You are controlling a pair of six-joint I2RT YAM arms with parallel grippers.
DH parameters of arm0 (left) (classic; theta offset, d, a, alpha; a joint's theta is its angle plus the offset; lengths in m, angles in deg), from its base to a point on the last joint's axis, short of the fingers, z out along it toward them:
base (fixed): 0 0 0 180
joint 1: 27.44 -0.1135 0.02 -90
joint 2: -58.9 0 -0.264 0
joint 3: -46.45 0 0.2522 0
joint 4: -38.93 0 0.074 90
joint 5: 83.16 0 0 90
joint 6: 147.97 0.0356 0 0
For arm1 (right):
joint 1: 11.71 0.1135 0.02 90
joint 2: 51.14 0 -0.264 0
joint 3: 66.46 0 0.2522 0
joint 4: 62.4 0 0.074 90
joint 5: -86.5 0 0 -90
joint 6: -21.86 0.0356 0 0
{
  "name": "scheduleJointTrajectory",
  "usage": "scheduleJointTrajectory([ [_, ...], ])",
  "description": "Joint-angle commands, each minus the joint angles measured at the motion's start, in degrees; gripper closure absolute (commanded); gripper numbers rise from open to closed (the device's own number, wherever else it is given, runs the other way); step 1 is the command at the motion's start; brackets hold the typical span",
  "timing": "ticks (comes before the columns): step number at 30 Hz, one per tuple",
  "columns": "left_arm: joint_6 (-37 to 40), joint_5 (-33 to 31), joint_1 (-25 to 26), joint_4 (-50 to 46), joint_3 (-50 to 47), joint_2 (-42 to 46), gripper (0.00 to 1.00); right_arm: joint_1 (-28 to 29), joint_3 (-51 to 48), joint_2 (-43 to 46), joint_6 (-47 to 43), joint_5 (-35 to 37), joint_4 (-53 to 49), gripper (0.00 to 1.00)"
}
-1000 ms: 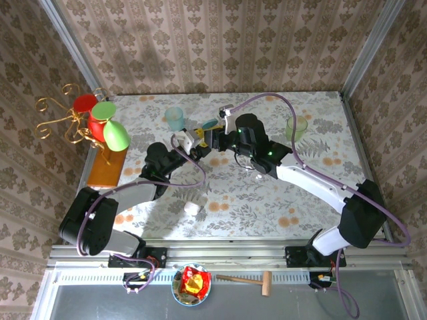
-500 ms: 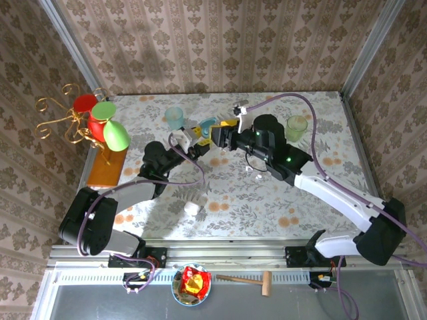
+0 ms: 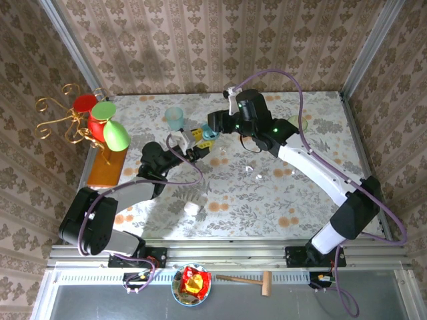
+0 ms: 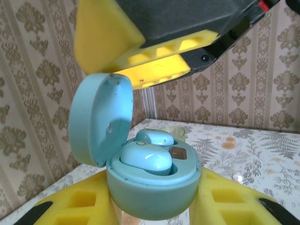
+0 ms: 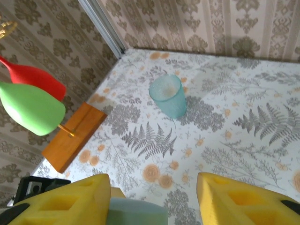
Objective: Insert the wireless bluetooth earbuds into the charging case
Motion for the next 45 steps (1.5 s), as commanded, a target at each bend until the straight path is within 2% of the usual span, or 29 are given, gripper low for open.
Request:
scheduleJointTrajectory([
  [1,-0.6,1.2,-0.1,3.7,0.1,1.6,0.77,0.0,-0.7,0.8,0.0,-2.1,-5.0,0.48],
  [13,-1.1,-0.5,-0.1,2.8,1.4,1.8,0.74,-0.5,-10.6,8.4,4.1,-3.6,-1.2,0.45],
  [15,-1.0,-0.5,-0.1,2.7,1.3,1.9,0.73,-2.1,-13.1,10.3,8.0,-7.5,3.2,0.38],
  [19,-0.8,-0.6,-0.1,2.5,1.3,2.2,0.73,-6.5,-20.2,13.1,20.0,-20.6,17.3,0.19],
  [22,-0.6,-0.6,0.2,2.2,2.1,2.0,0.73,-8.9,-23.6,11.5,29.3,-29.5,28.1,0.16],
  [24,-0.6,-0.4,0.4,2.2,2.8,1.8,0.73,-9.2,-24.1,9.5,32.9,-32.6,31.1,0.16],
  [29,-0.5,-0.4,0.7,1.9,3.6,1.9,0.73,-9.3,-25.9,6.2,43.0,-37.6,38.9,0.23],
  [35,0.0,-1.1,1.2,1.7,3.4,2.2,0.73,-9.3,-29.1,4.5,50.8,-40.0,46.6,0.46],
  [41,0.3,-1.2,1.6,1.4,3.3,2.4,0.73,-9.3,-30.4,4.9,51.6,-39.8,47.1,0.71],
  [45,0.4,-1.2,1.7,1.2,3.1,2.7,0.73,-9.3,-30.5,5.5,50.8,-39.4,47.0,0.82],
])
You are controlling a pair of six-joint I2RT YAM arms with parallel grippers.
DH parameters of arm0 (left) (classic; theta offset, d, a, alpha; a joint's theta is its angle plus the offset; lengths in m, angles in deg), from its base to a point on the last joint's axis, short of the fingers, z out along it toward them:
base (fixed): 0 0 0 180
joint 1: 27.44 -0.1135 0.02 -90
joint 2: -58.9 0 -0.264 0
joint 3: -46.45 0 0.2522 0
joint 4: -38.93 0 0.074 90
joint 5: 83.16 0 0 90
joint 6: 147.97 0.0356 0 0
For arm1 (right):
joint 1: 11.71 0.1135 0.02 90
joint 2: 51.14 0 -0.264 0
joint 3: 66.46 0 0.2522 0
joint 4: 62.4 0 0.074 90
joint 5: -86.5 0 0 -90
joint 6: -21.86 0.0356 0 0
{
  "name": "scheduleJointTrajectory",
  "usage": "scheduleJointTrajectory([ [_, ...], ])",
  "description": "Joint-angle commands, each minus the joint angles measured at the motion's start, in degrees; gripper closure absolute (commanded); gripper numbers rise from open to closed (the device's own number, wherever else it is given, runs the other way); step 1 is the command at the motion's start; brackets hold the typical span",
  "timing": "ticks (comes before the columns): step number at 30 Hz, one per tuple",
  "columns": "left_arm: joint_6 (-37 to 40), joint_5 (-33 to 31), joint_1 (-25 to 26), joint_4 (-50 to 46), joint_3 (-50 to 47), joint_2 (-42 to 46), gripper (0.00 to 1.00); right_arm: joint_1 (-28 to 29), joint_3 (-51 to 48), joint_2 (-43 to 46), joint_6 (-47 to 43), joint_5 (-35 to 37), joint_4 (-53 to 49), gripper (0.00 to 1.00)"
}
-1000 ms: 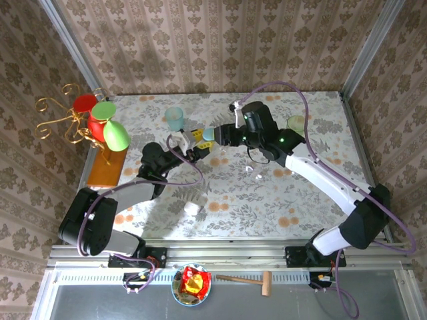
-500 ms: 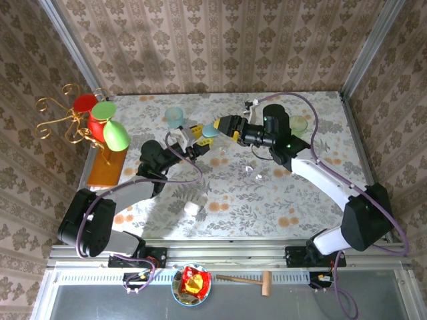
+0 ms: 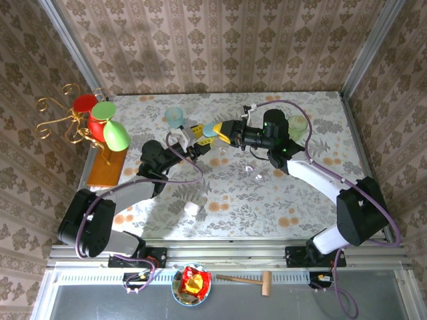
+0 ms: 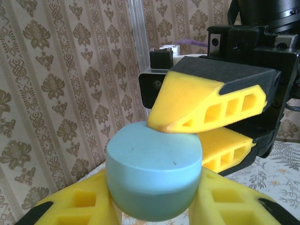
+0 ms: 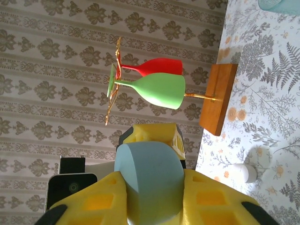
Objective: Insert the wireless bluetooth earbuds into the charging case
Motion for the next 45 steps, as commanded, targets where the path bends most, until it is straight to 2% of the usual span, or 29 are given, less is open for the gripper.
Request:
scheduleJointTrajectory([
  [1,0.5,0.1,0.7,1.2,1.0,1.9,0.73,0.3,-0.8,0.9,-0.1,-1.0,1.4,0.83],
  [3,1.0,-0.2,0.7,0.5,0.6,2.5,0.67,0.3,-0.9,1.4,-1.3,-0.1,0.8,0.85],
  [10,6.2,-1.2,0.6,-7.7,-0.5,5.9,0.18,-2.4,-2.6,2.6,-5.9,4.8,-2.4,0.87],
  [14,12.3,-3.7,1.0,-17.9,-0.4,8.6,0.0,-6.0,-4.6,1.5,-10.5,9.6,-6.2,0.87],
  [20,19.0,-8.5,4.3,-28.4,1.4,7.5,0.0,-11.0,-5.3,-3.2,-16.8,21.0,-12.9,0.87],
  [26,19.0,-9.7,6.3,-28.5,1.0,4.8,0.0,-12.5,0.8,-13.2,-21.7,29.7,-18.5,0.87],
  [34,18.7,-9.9,6.5,-30.4,-0.3,5.4,0.0,-13.4,10.8,-25.3,-25.4,35.1,-23.8,0.86],
  [39,18.2,-10.4,6.5,-30.9,-1.3,6.5,0.0,-14.4,12.4,-28.3,-25.5,35.4,-24.8,0.79],
  [45,16.7,-14.2,6.5,-31.9,-1.8,8.0,0.0,-15.6,14.5,-30.0,-28.2,37.5,-29.6,0.7],
])
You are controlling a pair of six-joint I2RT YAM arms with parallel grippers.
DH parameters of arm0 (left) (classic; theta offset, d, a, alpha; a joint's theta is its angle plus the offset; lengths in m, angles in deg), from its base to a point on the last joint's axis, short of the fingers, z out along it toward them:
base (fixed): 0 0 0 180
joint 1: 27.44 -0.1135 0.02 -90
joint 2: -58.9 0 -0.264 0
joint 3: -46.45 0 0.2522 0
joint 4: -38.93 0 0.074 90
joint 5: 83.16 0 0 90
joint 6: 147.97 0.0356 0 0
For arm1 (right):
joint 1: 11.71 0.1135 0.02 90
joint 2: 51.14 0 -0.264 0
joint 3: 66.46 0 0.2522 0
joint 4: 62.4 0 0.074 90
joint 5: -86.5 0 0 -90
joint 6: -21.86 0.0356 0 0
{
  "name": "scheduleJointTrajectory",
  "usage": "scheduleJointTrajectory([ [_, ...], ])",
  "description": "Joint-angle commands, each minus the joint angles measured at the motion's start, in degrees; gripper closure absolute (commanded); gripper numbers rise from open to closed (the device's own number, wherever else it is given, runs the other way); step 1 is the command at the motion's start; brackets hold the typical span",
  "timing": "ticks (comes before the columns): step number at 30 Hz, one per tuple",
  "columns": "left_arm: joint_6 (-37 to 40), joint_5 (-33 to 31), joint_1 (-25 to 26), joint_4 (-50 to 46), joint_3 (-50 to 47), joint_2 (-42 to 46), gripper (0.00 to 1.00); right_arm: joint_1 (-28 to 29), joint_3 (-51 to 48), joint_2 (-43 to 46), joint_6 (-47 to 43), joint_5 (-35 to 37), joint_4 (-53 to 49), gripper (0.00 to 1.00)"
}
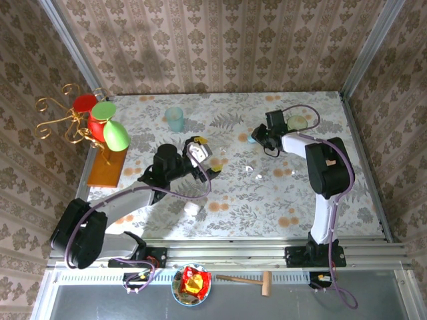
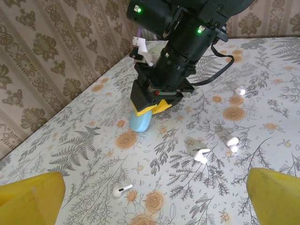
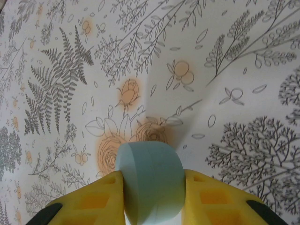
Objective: Insert the wireless bluetooth earbuds into the charging case
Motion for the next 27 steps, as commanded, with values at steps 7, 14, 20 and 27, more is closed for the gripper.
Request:
scheduleJointTrajectory([
  [7,-1.9,-7.5,0.2,-3.7,0.0,2.9,0.0,-0.7,-0.1,3.5,-8.5,9.7,-7.8,0.39],
  [14,-7.7,-14.9,-1.2,-7.8,1.1,3.0,0.0,1.9,-11.6,18.2,-21.0,8.6,-4.5,0.13],
  [20,-13.8,-20.3,-2.6,-12.6,3.4,0.7,0.0,11.2,-24.8,31.0,-32.8,-0.8,3.4,0.1],
  [27,-24.5,-23.3,-6.2,-17.5,6.9,-0.7,0.0,28.7,-35.8,35.9,-43.9,-9.5,13.2,0.08],
])
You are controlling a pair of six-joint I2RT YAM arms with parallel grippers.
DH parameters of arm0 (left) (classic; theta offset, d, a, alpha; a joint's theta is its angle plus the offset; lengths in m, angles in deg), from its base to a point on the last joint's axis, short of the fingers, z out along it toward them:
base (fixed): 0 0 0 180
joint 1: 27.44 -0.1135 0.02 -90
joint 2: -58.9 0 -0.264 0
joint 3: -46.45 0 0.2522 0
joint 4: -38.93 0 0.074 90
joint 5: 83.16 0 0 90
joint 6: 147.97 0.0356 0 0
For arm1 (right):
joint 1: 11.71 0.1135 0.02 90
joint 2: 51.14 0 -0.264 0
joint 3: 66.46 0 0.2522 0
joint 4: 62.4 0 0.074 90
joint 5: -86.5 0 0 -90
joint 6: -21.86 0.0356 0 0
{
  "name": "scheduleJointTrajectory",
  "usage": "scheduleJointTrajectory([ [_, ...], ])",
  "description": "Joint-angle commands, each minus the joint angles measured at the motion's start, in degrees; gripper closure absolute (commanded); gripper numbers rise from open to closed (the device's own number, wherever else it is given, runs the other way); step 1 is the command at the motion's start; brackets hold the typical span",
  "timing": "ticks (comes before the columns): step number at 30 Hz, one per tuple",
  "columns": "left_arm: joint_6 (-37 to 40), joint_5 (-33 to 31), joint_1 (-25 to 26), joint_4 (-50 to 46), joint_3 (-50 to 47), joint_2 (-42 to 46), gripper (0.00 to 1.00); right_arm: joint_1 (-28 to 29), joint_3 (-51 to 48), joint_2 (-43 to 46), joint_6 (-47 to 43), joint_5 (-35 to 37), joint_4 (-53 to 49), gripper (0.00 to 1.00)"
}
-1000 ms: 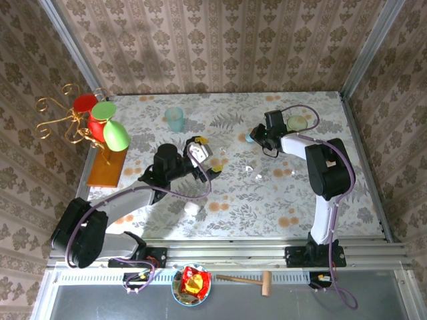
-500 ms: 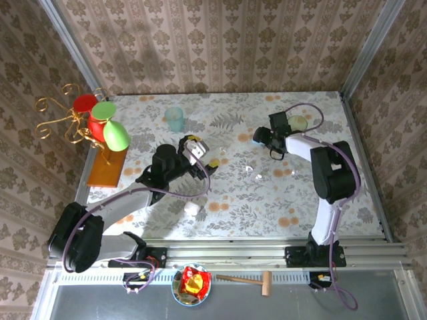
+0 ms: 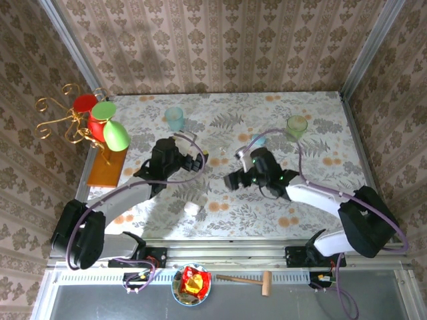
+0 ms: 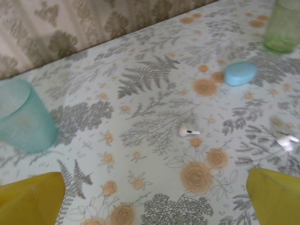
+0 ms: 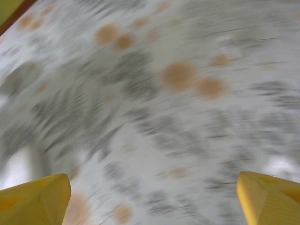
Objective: Insert the wireless bluetooth earbuds into the charging case
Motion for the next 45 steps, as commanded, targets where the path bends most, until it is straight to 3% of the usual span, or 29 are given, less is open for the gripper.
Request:
scheduleJointTrajectory([
  [1,-9.0,-2.5,-2.3,-3.9,3.2,-0.5,0.0,5.7,-4.6,0.4,-7.8,-6.3,9.6,0.08],
  [5,-11.8,-3.2,-3.4,-7.7,5.2,-0.4,0.0,15.8,-2.2,-6.6,-11.3,-2.6,12.0,0.08],
  [8,-12.9,-4.0,-3.6,-9.9,6.2,-0.4,0.0,20.2,0.9,-12.6,-12.4,1.7,14.2,0.08],
  [17,-13.5,-4.4,-3.6,-11.0,5.6,0.3,0.0,22.5,7.0,-24.6,-14.9,9.0,16.3,0.11],
  [23,-13.3,-5.0,-3.7,-11.7,5.7,0.7,0.0,23.2,9.5,-28.5,-16.9,9.7,17.2,0.21],
  [32,-11.8,-4.7,-3.7,-12.1,6.0,0.8,0.0,23.0,8.1,-27.4,-20.7,6.5,13.9,0.64],
  [39,-11.7,-1.8,-3.7,-13.8,7.6,1.5,0.0,22.6,4.8,-19.6,-22.9,8.9,11.7,0.65],
  [45,-10.9,9.2,-3.8,-20.3,13.4,1.4,0.0,19.4,4.3,-9.9,-29.2,14.0,2.8,0.65],
])
